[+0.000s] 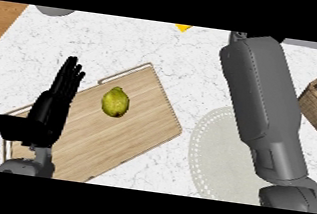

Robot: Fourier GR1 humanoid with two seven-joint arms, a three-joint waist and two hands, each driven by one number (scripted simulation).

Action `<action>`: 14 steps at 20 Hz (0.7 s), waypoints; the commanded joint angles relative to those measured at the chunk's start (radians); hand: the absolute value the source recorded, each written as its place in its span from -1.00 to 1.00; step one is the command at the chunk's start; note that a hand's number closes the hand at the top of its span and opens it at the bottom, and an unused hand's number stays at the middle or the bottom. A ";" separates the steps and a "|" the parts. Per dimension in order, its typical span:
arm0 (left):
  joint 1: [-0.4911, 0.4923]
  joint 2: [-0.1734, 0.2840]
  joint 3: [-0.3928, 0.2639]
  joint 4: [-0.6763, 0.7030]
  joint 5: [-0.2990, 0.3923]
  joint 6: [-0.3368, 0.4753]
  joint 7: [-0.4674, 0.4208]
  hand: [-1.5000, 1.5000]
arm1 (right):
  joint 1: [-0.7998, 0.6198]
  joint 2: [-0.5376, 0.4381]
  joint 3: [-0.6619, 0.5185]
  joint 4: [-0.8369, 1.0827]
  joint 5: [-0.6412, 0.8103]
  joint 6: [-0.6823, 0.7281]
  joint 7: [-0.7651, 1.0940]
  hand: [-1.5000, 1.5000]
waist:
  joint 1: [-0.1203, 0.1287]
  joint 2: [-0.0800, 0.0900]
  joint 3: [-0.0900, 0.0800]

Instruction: Pick the lemon from the placemat and place it in the basket

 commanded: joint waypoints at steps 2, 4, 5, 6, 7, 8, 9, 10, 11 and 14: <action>0.021 0.016 0.015 -0.062 -0.007 0.017 0.040 0.00 | -0.112 0.017 -0.018 0.055 0.042 -0.044 0.130 1.00 | -0.032 -0.013 0.000; 0.054 0.016 0.026 -0.018 0.011 -0.007 -0.020 0.00 | -0.152 -0.030 -0.063 0.080 0.028 -0.019 0.124 1.00 | -0.035 -0.011 0.000; 0.051 0.003 0.024 -0.032 0.014 0.006 0.000 0.00 | -0.163 -0.045 -0.067 0.081 0.042 -0.002 0.142 1.00 | -0.038 -0.012 0.000; 0.006 0.024 0.047 0.013 0.024 -0.012 -0.009 0.00 | -0.194 -0.039 -0.073 0.117 0.062 0.013 0.184 1.00 | -0.038 -0.010 -0.001; 0.032 0.017 0.030 -0.053 0.008 0.014 0.046 0.00 | -0.163 -0.074 -0.088 0.131 0.065 0.001 0.157 1.00 | -0.036 -0.011 0.000; 0.031 0.001 0.010 -0.042 -0.018 0.030 0.027 0.00 | -0.185 -0.091 -0.096 0.133 0.074 0.061 0.186 1.00 | -0.041 -0.013 0.000; 0.065 0.014 0.036 -0.006 0.023 -0.015 -0.033 0.00 | -0.166 -0.087 -0.089 0.134 0.086 0.041 0.180 1.00 | -0.042 -0.012 0.000; 0.029 -0.010 0.015 -0.021 -0.009 0.030 0.011 0.00 | -0.168 -0.101 -0.078 0.133 0.105 0.099 0.188 1.00 | -0.050 -0.015 0.000; 0.062 0.006 0.026 -0.032 -0.015 0.025 -0.016 0.00 | -0.169 -0.135 -0.079 0.148 0.126 0.131 0.190 1.00 | -0.048 -0.015 0.000; 0.040 0.009 0.036 0.010 0.008 0.000 -0.026 0.00 | -0.131 -0.158 -0.090 0.181 0.133 0.116 0.163 1.00 | -0.048 -0.011 0.000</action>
